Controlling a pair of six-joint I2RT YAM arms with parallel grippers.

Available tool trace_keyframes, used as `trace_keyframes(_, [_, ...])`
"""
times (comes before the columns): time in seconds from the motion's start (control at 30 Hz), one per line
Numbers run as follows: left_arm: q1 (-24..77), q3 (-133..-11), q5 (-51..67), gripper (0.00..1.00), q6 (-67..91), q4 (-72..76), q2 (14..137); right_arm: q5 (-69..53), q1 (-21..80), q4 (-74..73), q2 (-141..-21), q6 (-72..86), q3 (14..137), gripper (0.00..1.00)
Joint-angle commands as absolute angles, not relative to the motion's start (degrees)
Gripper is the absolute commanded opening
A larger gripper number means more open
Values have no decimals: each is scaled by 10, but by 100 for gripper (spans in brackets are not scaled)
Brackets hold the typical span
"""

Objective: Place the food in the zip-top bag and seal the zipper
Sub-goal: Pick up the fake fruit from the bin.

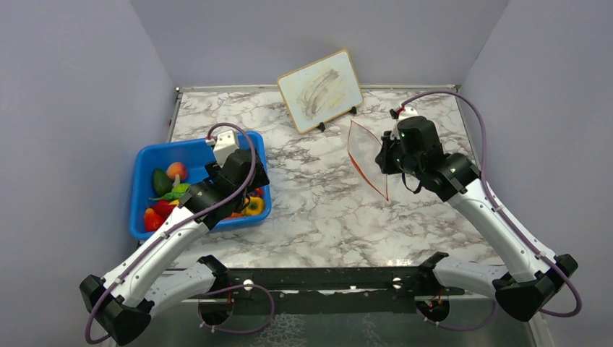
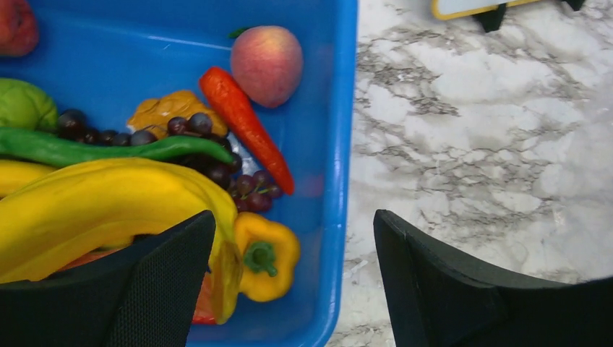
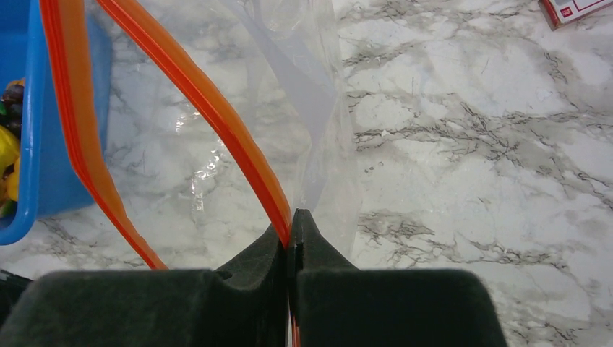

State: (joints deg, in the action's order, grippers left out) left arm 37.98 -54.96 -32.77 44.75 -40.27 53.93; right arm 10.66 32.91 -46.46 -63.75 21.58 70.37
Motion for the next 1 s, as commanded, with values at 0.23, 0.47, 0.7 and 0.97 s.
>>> trace_keyframes(0.23, [378,-485,-365,76,564,-516,509,105,327,-420,-608,210,669,1])
trace_keyframes(0.47, [378,-461,-356,57,583,-507,530,92,327,-419,-611,211,659,1])
trace_keyframes(0.7, [378,-430,-341,54,598,-478,537,83,327,-405,-599,215,640,1])
trace_keyframes(0.97, [378,-443,-337,17,578,-466,524,43,327,-374,-599,222,614,1])
